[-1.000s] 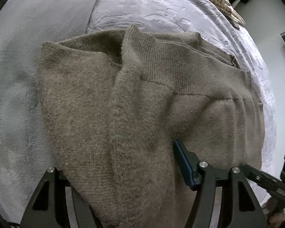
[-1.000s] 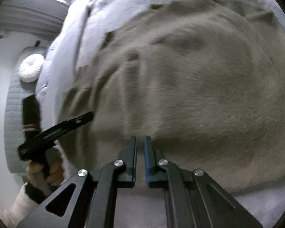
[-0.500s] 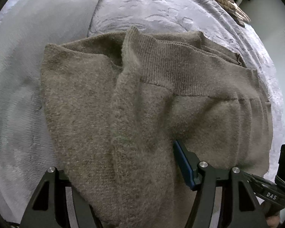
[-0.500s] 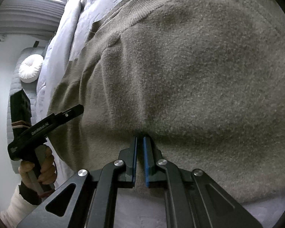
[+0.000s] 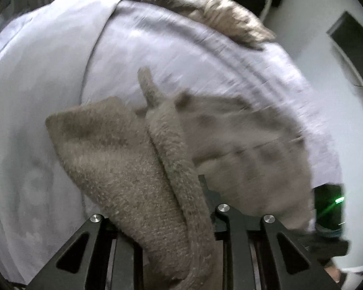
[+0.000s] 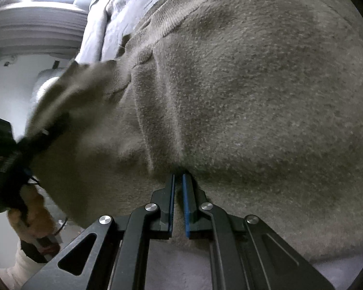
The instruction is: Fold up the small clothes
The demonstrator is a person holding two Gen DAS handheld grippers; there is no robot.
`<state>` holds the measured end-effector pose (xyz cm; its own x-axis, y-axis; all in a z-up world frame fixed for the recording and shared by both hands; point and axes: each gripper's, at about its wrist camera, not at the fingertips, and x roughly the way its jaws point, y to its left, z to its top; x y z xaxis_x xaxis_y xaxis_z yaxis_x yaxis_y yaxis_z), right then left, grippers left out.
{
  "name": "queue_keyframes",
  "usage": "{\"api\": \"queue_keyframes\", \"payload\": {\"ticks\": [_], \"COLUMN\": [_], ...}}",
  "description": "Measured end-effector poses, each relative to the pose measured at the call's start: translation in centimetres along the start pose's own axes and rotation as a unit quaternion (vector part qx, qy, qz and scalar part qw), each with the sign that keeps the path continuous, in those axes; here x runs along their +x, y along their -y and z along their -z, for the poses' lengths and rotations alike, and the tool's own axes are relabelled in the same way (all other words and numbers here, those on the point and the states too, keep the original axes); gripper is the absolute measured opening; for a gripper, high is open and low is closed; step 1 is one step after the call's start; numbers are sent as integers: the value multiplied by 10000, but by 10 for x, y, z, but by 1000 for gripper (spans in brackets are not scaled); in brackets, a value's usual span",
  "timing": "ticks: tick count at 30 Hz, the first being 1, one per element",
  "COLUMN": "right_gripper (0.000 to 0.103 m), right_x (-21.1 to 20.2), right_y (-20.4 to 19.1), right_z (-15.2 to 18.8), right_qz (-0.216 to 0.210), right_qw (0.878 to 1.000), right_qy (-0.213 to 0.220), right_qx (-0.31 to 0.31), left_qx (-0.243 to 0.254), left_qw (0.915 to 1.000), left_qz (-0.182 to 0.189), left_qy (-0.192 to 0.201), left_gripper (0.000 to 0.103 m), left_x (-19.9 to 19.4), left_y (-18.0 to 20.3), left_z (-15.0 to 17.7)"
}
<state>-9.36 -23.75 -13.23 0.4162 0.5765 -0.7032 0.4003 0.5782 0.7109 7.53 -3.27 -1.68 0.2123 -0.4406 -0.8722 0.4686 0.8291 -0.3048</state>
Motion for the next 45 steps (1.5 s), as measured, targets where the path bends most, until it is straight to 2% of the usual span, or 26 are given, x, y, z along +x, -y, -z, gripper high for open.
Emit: {"api": "queue_keyframes", "payload": {"ticks": [4,9,12,14,17,18,22,23,24,26,27,29,32,35,36,37,38,40,42,45], "right_gripper": [8,8,8,8,8,8,8,8,8,8,8,8,11,40,54,62,63,63,64,64], "right_x": [-25,-74,-102,-109,-111,-110,-106,-105,-105,-105,-107,-112,-121,-129,-131,-133,-133,-130,-126,-120], "right_y": [15,48,75,93,119,124,134,136,138,137,131,128,134,151,157,163,168,171,167,151], "right_z": [1,0,-1,-1,2,3,9,9,9,10,10,10,10,12,14,16,16,13,-1,-28], "right_qz": [-207,-384,-380,-273,-364,-434,-606,-628,-653,-678,-683,-712,-1010,-1519,-1757,-2095,-2397,-2735,-2680,-2288], "right_qw": [9994,9952,9909,9892,9856,9846,9821,9819,9817,9817,9817,9810,9733,9568,9490,9378,9272,9172,9244,9474], "right_qy": [219,749,1071,1126,1127,1125,1147,1147,1142,1117,1112,1158,1350,1575,1645,1724,1779,1710,1518,1230], "right_qx": [164,500,718,895,1210,1269,1367,1371,1377,1387,1386,1387,1554,1914,2037,2168,2265,2339,2250,1869], "left_qx": [487,1462,1844,2040,2194,2227,2225,2220,2224,2281,2348,2404,2221,1747,1585,1453,1269,1043,761,446], "left_qw": [9983,9887,9825,9788,9751,9740,9731,9734,9737,9734,9720,9702,9739,9834,9862,9883,9908,9936,9953,9958], "left_qz": [244,161,230,200,-13,-104,-281,-284,-195,-62,-59,-68,47,31,0,-58,-180,-317,-576,-798], "left_qy": [223,279,102,-32,-312,-412,-527,-501,-458,-187,47,308,469,488,476,463,432,296,170,17], "left_gripper": [24,24,24,24,25,28,37,46,65,88,91,91,91,91,91,91,91,91,91,91], "left_x": [-13,2,30,50,87,100,116,113,108,94,82,67,45,29,25,24,24,28,34,42], "left_y": [50,133,182,206,227,230,234,234,236,242,246,249,238,207,195,184,169,143,115,83], "left_z": [-21,-33,-29,-20,-7,-3,11,12,13,13,13,12,6,-4,-6,-8,-10,-10,-6,1]}}
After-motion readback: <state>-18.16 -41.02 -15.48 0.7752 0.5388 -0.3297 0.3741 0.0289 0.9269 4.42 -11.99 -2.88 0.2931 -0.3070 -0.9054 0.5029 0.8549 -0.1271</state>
